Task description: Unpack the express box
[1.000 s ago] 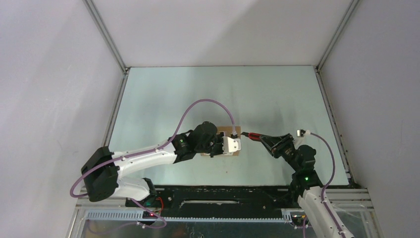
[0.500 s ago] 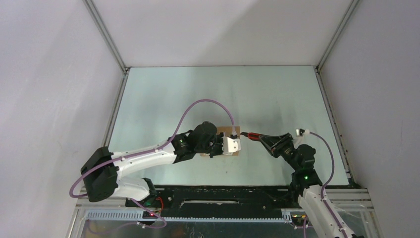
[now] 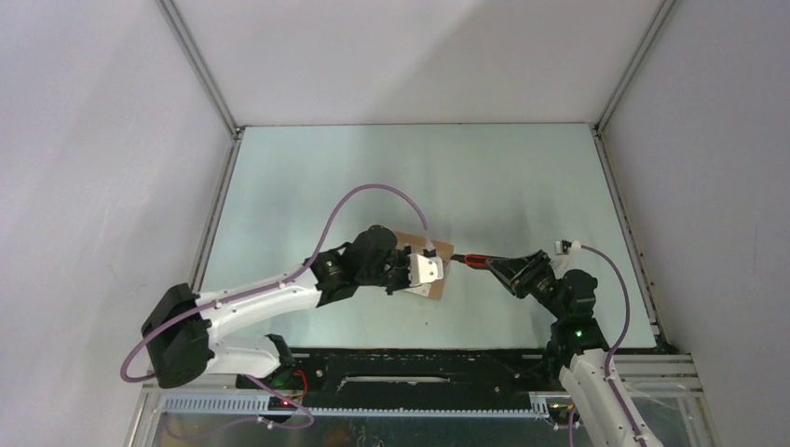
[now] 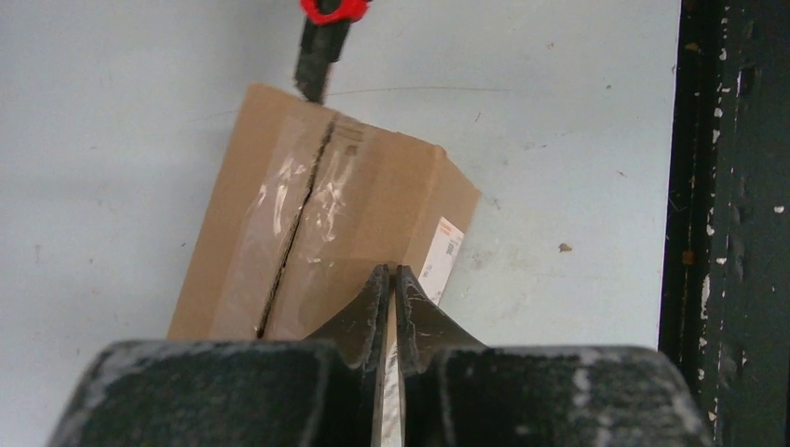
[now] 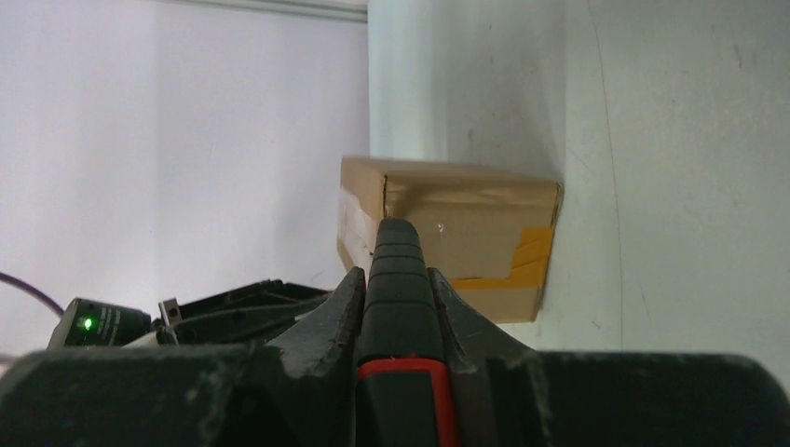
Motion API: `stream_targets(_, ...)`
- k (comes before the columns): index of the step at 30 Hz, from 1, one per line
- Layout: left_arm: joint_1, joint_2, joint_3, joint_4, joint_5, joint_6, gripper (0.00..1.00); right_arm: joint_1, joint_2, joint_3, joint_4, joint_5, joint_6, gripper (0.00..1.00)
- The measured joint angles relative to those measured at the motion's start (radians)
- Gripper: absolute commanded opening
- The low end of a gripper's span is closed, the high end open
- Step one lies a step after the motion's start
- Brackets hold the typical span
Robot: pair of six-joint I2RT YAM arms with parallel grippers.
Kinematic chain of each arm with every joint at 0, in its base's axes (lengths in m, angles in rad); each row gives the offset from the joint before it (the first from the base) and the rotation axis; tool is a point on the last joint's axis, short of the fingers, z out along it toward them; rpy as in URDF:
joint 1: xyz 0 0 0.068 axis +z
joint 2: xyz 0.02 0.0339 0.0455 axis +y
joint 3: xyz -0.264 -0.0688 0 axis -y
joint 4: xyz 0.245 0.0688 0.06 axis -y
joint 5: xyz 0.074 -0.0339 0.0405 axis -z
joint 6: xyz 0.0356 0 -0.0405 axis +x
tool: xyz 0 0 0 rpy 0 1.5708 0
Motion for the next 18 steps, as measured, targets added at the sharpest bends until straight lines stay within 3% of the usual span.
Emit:
stream_targets(6, 0.028, -0.078, -0.05, 0.002, 0.012, 0.01, 0.06, -0.036, -0.003, 0.019, -0.053, -0.124, -0.03, 0.0)
stream_targets(14, 0.028, -0.079, -0.055, 0.011, 0.019, 0.006, 0.06, -0.036, -0.091, 0.026, -0.161, -0.132, -0.038, 0.0)
stream_targets(16, 0.028, -0.079, -0.055, 0.018, 0.023, 0.004, 0.09, -0.036, -0.105, 0.026, -0.179, -0.128, -0.037, 0.0)
stream_targets(18, 0.028, -0.077, -0.055, 0.021, 0.022, -0.008, 0.23, -0.036, -0.119, 0.026, -0.188, -0.124, -0.034, 0.0)
